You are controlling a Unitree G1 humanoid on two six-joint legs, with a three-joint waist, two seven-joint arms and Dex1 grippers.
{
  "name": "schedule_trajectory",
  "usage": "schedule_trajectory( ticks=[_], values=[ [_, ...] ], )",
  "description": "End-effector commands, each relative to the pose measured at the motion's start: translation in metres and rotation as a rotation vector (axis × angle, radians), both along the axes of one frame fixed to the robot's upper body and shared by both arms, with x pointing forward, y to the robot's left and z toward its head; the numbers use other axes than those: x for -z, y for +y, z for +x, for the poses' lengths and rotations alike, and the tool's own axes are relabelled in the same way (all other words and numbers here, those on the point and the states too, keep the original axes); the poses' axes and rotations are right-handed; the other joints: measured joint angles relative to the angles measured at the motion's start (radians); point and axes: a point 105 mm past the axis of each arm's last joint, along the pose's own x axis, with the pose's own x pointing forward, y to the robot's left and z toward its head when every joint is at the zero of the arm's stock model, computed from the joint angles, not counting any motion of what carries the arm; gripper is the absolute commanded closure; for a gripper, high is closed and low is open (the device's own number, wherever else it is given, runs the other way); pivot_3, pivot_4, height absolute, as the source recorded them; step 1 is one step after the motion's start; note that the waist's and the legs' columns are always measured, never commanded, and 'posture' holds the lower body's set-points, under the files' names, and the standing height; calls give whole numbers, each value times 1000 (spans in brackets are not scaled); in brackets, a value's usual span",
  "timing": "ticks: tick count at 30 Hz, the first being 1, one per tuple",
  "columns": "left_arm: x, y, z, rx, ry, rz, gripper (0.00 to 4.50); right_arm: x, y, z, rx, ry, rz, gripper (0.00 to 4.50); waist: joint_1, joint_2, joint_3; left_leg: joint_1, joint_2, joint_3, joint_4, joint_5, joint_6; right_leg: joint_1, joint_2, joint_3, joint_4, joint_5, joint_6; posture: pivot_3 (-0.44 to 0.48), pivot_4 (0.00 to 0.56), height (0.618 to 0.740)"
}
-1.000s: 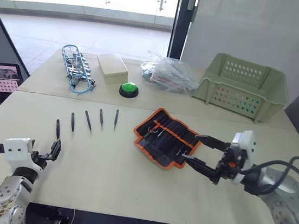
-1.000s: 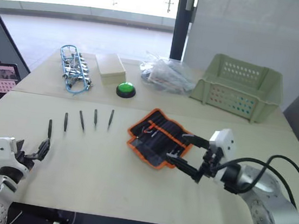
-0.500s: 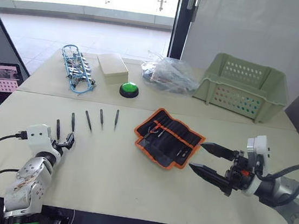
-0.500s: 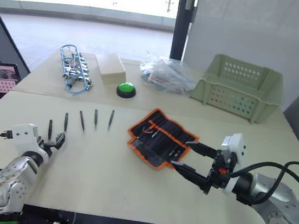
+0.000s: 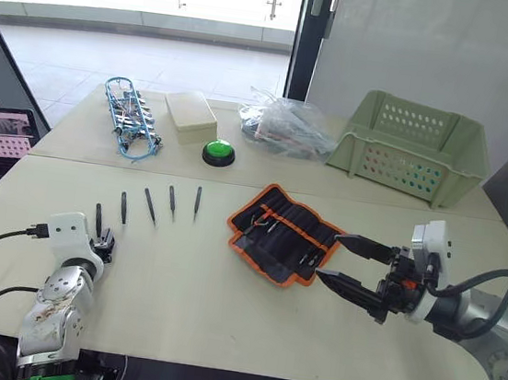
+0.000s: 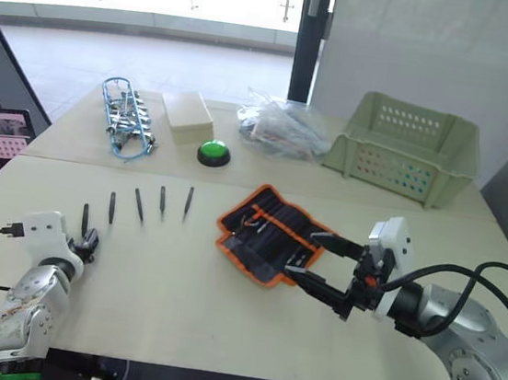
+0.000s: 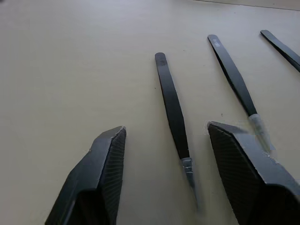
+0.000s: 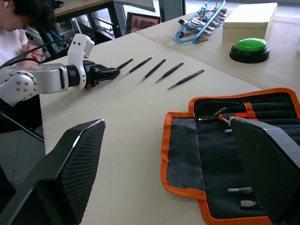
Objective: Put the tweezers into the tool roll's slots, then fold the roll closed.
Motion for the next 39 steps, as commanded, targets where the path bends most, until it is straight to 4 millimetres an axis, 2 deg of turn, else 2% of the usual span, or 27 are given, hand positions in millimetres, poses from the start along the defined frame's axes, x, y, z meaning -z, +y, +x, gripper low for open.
schedule_trajectory(
  ticks=[1,5,14,21,26,29,31,33,36,39],
  values=[
    [17,6,-6,-33,63,-35,2426,-6,3,0,-8,-26,-15,0,1,0,0,0,0,0,0,0,0,0,0,0,0,0,0,0,150,740],
    [27,3,-2,-12,98,-55,2426,-8,8,0,-18,-29,-6,0,4,1,-1,1,0,0,0,0,0,0,0,0,0,0,0,0,150,740],
    [24,-9,10,96,84,-41,2426,-15,16,2,-30,-61,-10,0,8,5,-2,4,0,0,0,1,0,3,0,0,2,0,0,0,150,740],
    [23,-12,12,145,84,-17,4476,-14,18,2,-44,-64,-37,0,18,5,-2,4,-2,0,0,1,0,3,-1,0,1,0,0,0,150,740],
    [18,-6,10,135,64,16,4476,-15,18,2,-43,-77,-42,0,20,5,-2,3,-2,0,0,1,0,3,-1,0,0,0,1,0,150,740],
    [9,-1,11,122,21,34,4476,-15,18,2,-40,-81,-40,0,19,5,-2,3,-1,0,0,1,0,3,-1,0,0,0,1,0,150,740],
    [-9,-3,16,152,-45,81,4476,-15,17,2,-30,-80,-41,0,20,4,-2,3,-1,0,0,1,0,3,-1,0,0,0,1,0,150,740],
    [-35,-17,25,243,-128,139,4476,-14,15,3,-14,-81,-47,0,20,2,0,1,-1,0,0,1,0,2,-1,0,0,0,1,0,150,740],
    [-72,-68,44,505,-240,129,4476,-13,11,4,20,-86,-61,0,30,-2,2,-2,-1,-2,0,2,-1,0,-1,-2,0,1,0,0,150,740],
    [-95,-111,53,709,-270,106,4476,-13,8,4,54,-100,-72,0,28,-3,3,-4,-1,-2,0,2,-2,0,-1,-3,-5,3,2,0,150,740]
  ],
)
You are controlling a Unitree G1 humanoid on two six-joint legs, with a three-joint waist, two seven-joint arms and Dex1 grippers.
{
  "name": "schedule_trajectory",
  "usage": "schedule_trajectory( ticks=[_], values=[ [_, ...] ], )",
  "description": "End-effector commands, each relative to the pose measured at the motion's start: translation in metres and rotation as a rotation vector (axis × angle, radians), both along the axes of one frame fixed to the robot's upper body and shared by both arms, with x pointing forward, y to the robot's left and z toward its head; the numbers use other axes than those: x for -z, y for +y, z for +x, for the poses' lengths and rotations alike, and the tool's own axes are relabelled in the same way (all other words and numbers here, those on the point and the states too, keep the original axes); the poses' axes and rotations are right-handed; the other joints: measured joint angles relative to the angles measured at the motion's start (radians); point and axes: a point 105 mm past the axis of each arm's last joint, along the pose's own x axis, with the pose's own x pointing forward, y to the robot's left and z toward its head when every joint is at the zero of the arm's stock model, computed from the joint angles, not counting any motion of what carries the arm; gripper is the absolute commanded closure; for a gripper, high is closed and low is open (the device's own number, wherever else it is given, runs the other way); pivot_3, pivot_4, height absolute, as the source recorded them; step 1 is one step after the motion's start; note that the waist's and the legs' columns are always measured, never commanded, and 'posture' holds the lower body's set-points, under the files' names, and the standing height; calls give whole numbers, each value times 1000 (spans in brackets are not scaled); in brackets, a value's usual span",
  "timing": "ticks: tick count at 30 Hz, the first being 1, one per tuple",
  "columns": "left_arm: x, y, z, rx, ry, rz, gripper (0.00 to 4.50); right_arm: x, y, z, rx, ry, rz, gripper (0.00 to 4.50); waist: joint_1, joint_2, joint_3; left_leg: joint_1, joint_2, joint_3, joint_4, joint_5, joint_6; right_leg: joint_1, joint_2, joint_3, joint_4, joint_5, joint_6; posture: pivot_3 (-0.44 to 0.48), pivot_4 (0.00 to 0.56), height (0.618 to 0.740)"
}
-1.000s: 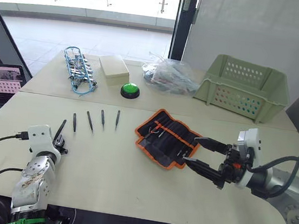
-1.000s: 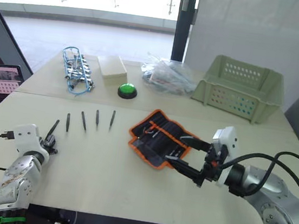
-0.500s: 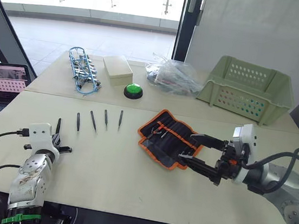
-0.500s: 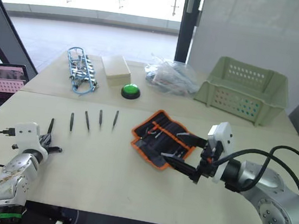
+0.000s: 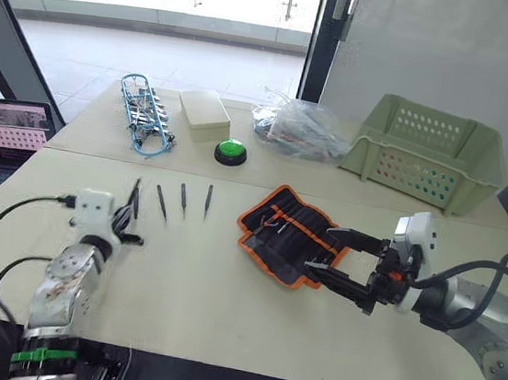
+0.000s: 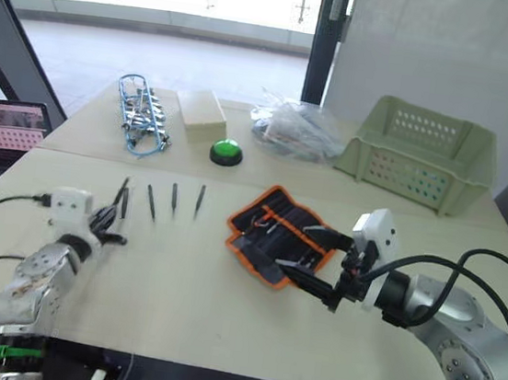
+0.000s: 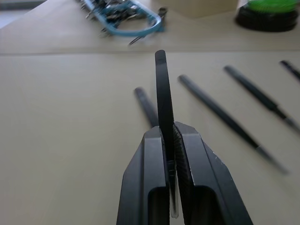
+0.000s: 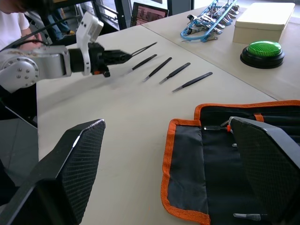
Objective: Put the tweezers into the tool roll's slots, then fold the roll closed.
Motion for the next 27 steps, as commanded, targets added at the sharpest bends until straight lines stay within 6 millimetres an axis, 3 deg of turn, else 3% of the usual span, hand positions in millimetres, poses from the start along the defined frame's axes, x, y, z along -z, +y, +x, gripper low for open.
schedule_trajectory(
  ticks=[1,2,6,15,17,20,27],
  values=[
    [-34,-48,6,243,-49,-20,4476,-11,-3,-3,32,-78,-20,0,-4,0,0,0,0,0,0,0,0,0,0,0,-2,1,1,0,150,740],
    [-36,-58,7,292,-21,-54,4476,-11,-4,-3,36,-80,-21,0,-9,0,0,-1,0,1,0,-1,1,0,0,0,-3,1,1,0,150,740],
    [-74,-126,7,584,3,-39,4476,-8,-10,-5,100,-105,-42,0,-21,-1,1,-2,0,1,0,-2,3,-1,1,1,-4,1,1,0,150,740],
    [-74,-165,-8,813,158,140,4476,17,-30,-3,304,-34,-16,0,-35,-1,2,-2,1,2,-1,-2,4,-2,3,3,-4,1,1,0,150,740],
    [-71,-166,-7,815,188,164,4500,22,-35,4,348,-51,-45,575,-34,0,2,-2,1,2,-1,-2,4,-2,2,3,-4,1,1,0,150,740],
    [-65,-168,-10,821,217,202,4500,33,-50,32,461,-73,-79,1507,-38,-1,2,-1,0,2,0,-2,3,-1,1,3,-4,1,2,0,150,740],
    [-51,-160,-14,779,269,222,4500,56,-46,88,402,-38,-125,3870,-50,3,4,-1,1,2,-1,-1,3,-2,2,3,-3,1,1,0,150,740]
  ],
)
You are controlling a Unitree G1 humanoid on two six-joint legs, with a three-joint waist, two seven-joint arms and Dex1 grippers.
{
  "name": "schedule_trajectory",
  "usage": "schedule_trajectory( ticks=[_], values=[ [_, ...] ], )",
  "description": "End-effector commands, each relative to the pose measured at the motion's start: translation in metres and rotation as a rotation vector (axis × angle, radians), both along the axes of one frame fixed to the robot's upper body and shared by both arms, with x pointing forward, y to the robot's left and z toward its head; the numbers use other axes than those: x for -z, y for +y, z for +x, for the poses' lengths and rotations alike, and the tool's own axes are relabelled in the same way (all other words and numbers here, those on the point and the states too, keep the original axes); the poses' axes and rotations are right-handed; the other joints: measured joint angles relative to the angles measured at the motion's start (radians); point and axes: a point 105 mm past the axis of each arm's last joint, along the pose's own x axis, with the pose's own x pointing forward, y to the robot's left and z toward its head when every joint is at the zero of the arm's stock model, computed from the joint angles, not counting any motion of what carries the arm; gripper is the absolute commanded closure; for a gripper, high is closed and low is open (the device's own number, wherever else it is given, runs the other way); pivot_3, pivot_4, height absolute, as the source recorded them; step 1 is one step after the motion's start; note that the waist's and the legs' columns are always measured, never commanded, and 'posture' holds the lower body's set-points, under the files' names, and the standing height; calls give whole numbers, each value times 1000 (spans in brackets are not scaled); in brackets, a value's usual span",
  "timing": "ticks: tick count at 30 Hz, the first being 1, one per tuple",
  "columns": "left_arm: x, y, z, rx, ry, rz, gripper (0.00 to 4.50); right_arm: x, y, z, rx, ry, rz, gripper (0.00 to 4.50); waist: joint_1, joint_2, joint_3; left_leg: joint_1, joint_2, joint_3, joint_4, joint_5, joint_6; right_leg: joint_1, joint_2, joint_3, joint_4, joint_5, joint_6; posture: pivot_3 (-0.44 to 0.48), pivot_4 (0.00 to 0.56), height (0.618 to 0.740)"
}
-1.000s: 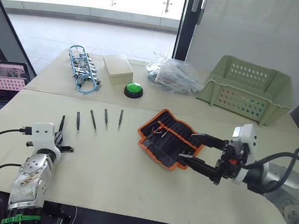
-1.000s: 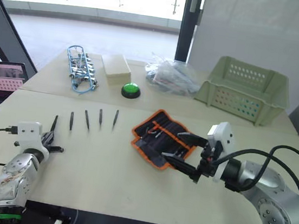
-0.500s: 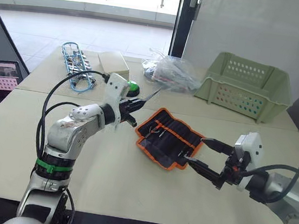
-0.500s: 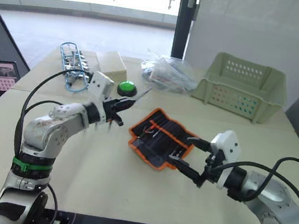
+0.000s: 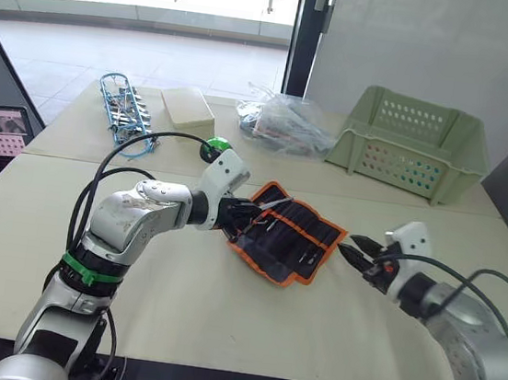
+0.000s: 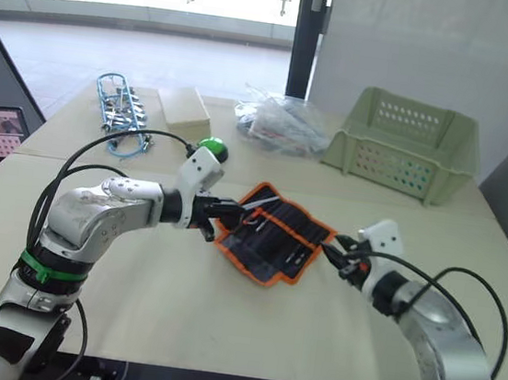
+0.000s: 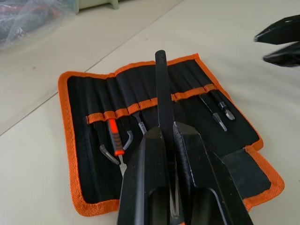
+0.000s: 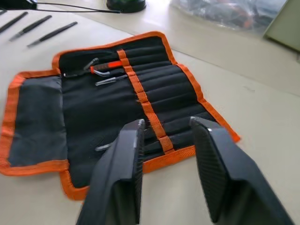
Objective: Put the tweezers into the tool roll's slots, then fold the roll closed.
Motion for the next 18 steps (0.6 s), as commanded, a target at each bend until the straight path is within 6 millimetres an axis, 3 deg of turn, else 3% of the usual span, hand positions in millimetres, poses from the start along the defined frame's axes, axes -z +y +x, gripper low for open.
schedule_trajectory(
  ticks=[1,2,9,18],
  values=[
    [-5,2,-3,-16,-50,15,4500,5,0,21,-34,-7,-11,4283,-3,0,0,0,0,0,0,0,0,0,0,0,0,0,0,0,150,740],
    [-4,2,-3,-21,-56,20,4500,6,1,25,-46,-7,-9,4463,-3,0,0,-1,0,0,0,0,0,-1,-1,0,0,0,0,0,150,740],
    [9,7,-14,-53,-10,10,4500,18,8,50,-95,24,27,4463,-2,0,0,-3,-1,0,0,0,0,-3,-2,0,0,0,0,0,150,740],
    [14,12,-21,-73,28,11,4500,65,12,48,-123,179,62,4463,-6,0,0,-2,-1,0,0,0,0,-4,-2,1,1,0,0,0,150,740]
  ],
)
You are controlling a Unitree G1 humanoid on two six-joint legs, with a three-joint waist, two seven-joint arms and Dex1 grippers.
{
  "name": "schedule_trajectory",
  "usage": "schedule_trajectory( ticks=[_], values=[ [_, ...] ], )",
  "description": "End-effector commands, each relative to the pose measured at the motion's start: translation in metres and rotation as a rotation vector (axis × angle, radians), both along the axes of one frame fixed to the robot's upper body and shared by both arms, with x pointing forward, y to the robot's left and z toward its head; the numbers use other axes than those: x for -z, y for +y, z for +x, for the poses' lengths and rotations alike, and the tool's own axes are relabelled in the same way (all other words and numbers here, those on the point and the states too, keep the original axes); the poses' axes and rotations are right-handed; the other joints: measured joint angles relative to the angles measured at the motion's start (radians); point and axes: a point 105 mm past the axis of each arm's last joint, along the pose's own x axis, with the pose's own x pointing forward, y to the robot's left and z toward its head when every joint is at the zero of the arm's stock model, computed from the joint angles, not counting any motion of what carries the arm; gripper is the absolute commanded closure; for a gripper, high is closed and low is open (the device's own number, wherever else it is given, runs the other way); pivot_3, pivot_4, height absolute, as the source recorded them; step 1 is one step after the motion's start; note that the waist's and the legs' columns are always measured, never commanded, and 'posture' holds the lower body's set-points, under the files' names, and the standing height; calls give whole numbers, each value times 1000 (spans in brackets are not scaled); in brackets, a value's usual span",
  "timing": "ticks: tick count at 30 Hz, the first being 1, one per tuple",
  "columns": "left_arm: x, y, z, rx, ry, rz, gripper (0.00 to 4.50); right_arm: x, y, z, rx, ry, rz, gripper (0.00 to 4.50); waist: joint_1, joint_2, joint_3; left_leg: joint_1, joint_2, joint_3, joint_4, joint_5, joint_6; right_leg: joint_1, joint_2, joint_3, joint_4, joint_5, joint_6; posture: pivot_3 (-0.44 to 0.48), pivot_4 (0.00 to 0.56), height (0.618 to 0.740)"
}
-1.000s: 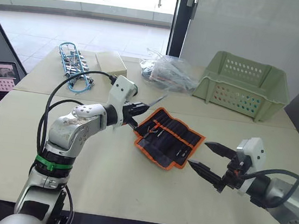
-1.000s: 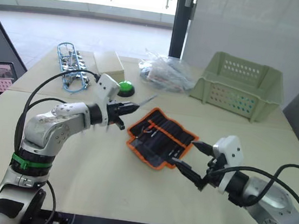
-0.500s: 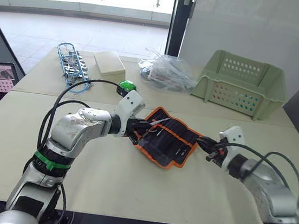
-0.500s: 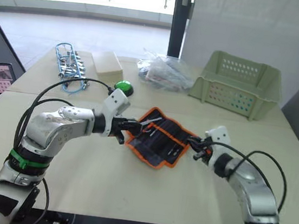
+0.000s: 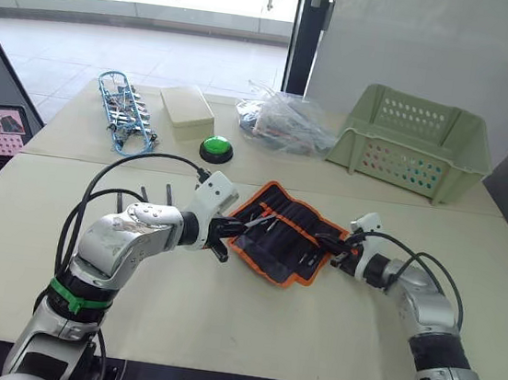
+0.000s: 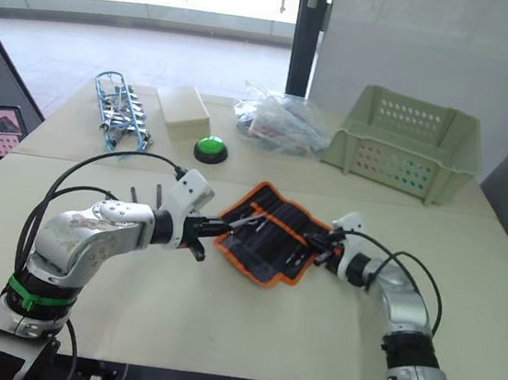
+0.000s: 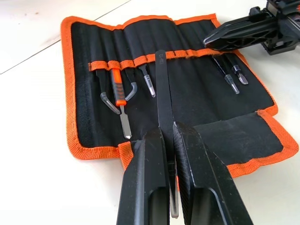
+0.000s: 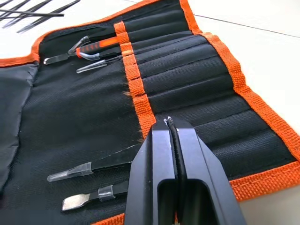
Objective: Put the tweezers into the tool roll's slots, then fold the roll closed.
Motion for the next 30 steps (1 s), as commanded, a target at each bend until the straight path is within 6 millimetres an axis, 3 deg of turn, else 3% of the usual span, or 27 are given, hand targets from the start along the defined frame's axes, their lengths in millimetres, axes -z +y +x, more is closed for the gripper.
schedule_trajectory(
  ticks=[1,7,20,30],
  values=[
    [-9,0,-4,14,-19,-11,4500,26,-4,0,21,74,-58,4463,-2,0,0,0,0,0,0,0,0,0,0,0,0,0,0,0,150,740],
    [-3,-4,-5,24,38,-23,4500,32,-7,4,45,81,-71,4463,-3,0,0,6,0,0,0,0,0,7,0,0,0,0,0,0,150,740],
    [20,-29,14,-79,103,-29,4500,33,5,3,30,75,-62,4463,-5,0,-1,6,0,0,0,4,-4,7,1,0,0,4,1,0,150,740],
    [29,-33,31,-148,103,-44,4500,32,8,2,34,71,-51,4463,-5,0,-1,6,0,0,0,4,-4,7,1,0,1,4,1,0,150,740]
  ],
)
